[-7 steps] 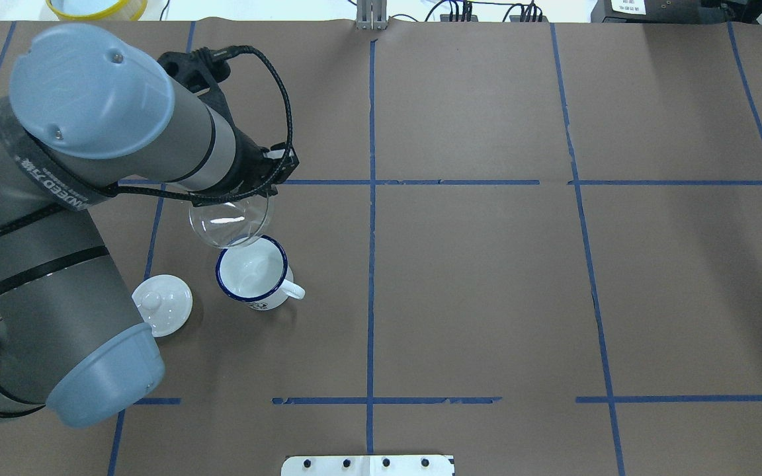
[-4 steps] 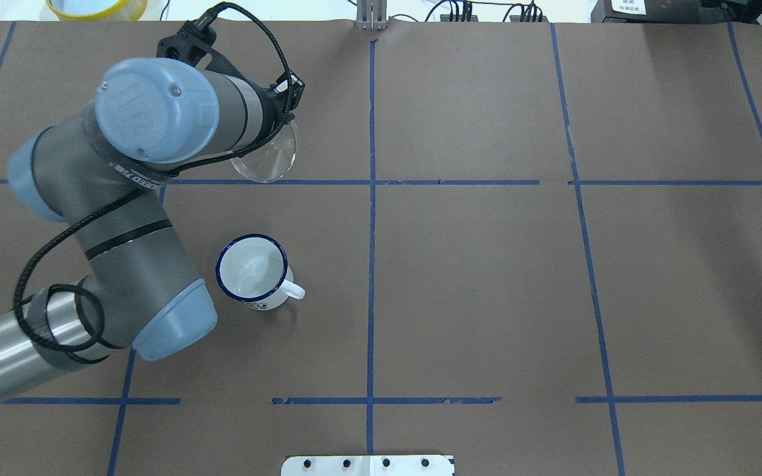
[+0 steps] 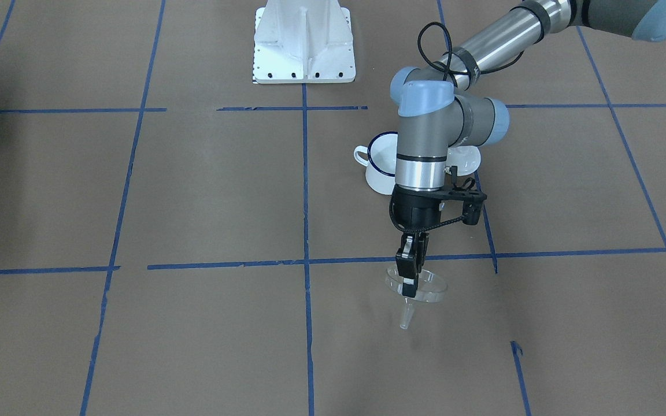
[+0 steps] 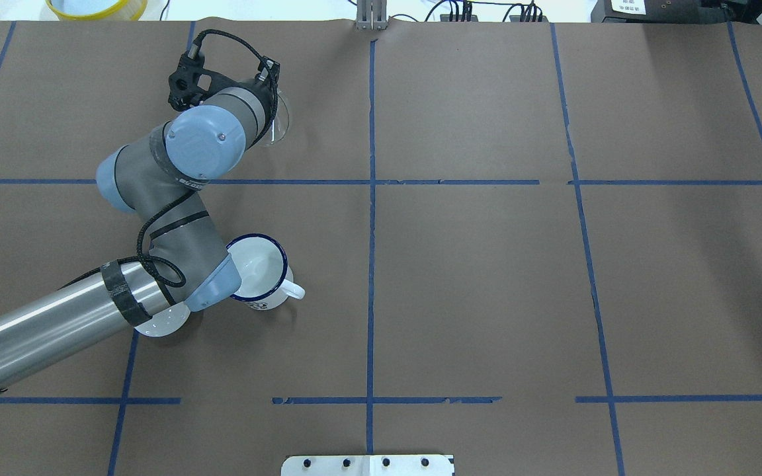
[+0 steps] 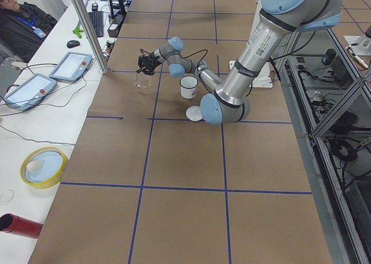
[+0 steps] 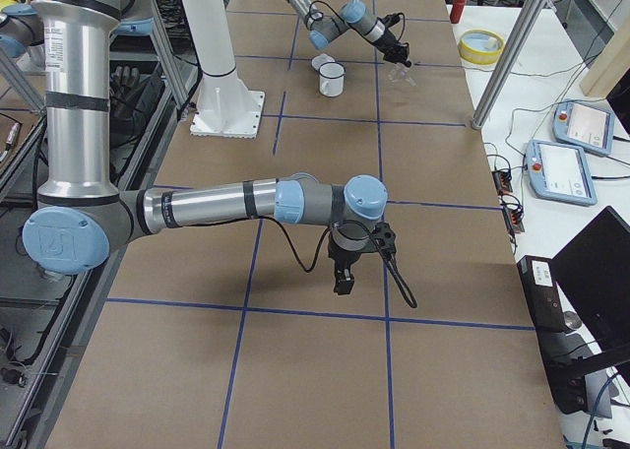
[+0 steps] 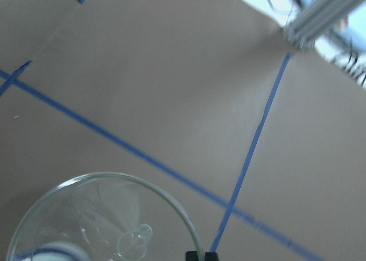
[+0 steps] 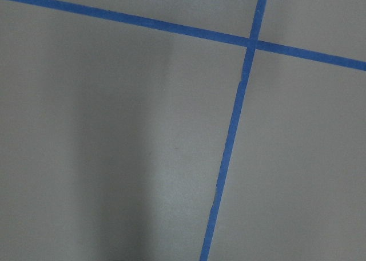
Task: Remove funnel from cup
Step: 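Grasp the funnel with the left gripper and lift it out, then carry the funnel farther from the robot and set it down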
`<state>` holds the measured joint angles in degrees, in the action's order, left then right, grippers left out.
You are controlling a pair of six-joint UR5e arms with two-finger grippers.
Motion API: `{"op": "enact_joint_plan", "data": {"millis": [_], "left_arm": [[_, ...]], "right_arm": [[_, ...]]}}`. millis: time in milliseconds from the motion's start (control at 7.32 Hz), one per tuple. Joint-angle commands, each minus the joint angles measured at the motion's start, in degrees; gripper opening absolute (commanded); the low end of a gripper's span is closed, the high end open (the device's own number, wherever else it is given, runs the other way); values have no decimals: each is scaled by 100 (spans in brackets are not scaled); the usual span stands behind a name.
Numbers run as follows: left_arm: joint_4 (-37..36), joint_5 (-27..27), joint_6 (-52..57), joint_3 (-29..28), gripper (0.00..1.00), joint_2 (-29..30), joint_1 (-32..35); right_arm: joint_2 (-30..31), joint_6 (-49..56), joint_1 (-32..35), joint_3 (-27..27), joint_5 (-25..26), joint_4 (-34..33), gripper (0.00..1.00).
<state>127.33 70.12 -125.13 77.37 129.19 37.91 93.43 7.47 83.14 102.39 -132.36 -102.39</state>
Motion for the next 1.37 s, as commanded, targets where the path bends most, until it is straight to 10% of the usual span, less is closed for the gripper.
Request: {"op": "enact_joint_plan", "data": {"millis": [0, 547, 820, 1230], "left_arm": [[388, -174, -55, -634, 0, 62, 6], [389, -174, 277, -610, 100, 62, 23], [328, 0, 1353, -16, 100, -69, 128], [-798, 1753, 3294, 2168, 100, -1087, 374]], "right_arm": [[0, 0, 0, 0, 0, 0, 100], [0, 0, 0, 0, 0, 0, 100], [0, 0, 0, 0, 0, 0, 100], [0, 0, 0, 0, 0, 0, 100]]}}
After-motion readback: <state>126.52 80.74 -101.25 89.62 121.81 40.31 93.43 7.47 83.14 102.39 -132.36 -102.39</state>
